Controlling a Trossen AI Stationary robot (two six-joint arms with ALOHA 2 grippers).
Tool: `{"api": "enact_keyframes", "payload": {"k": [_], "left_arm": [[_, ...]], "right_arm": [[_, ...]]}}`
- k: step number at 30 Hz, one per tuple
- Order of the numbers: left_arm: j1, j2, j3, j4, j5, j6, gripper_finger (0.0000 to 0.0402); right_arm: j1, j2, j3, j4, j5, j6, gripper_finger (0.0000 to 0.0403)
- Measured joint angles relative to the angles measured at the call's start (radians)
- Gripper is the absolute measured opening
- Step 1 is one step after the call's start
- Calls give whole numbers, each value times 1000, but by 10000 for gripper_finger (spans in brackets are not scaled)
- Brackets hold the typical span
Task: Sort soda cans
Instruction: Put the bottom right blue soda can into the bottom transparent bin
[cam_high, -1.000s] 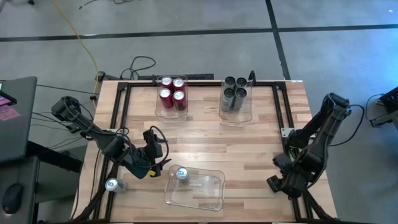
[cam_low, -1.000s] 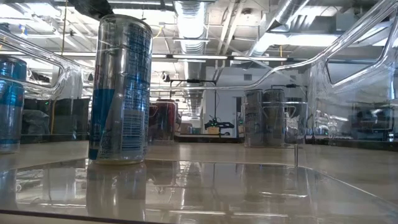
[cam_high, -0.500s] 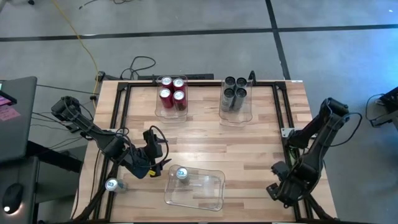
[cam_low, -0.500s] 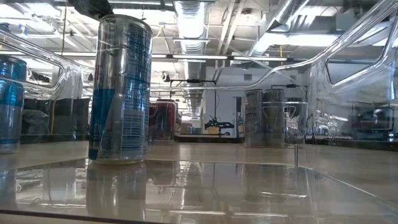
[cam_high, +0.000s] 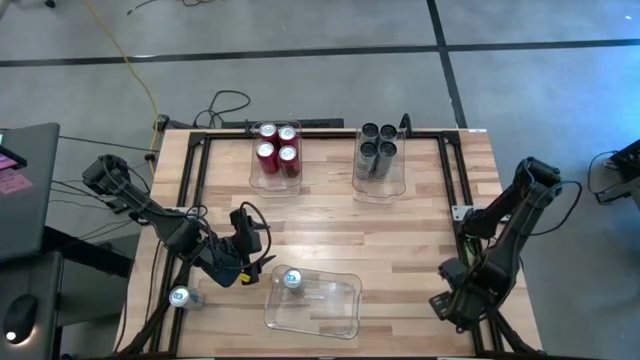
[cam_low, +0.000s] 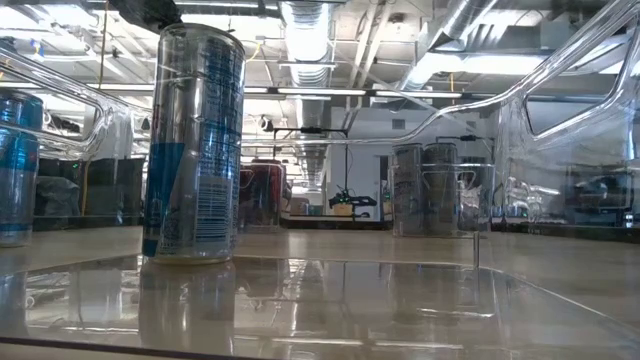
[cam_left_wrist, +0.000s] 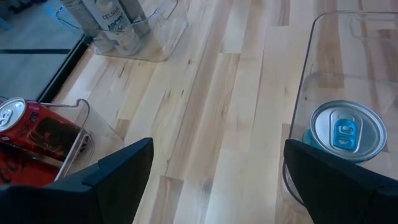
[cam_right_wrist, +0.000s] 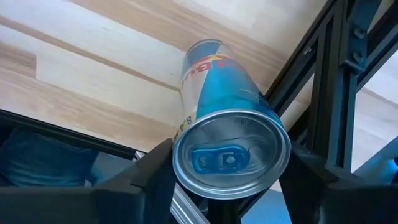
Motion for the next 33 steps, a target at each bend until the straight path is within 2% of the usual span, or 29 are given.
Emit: {"api": "enact_keyframes", "payload": {"k": [3, 7, 18, 23, 33], "left_arm": [[0, 0, 0, 0, 0, -3, 355], [0, -2, 0, 0, 0, -13, 355], [0, -3, 27, -11, -1, -8, 355], [0, -3, 31, -15, -2, -17, 355], [0, -3, 31, -49, 4, -58, 355]], "right_arm": [[-19, 0, 0, -4, -1, -16, 224], [-48, 1, 14, -4, 11, -62, 222], [-150, 2, 233, -133, 202, -274, 220], [-227, 4, 330, -153, 274, -420, 221], [-411, 188, 595, -178, 254, -818, 221]]}}
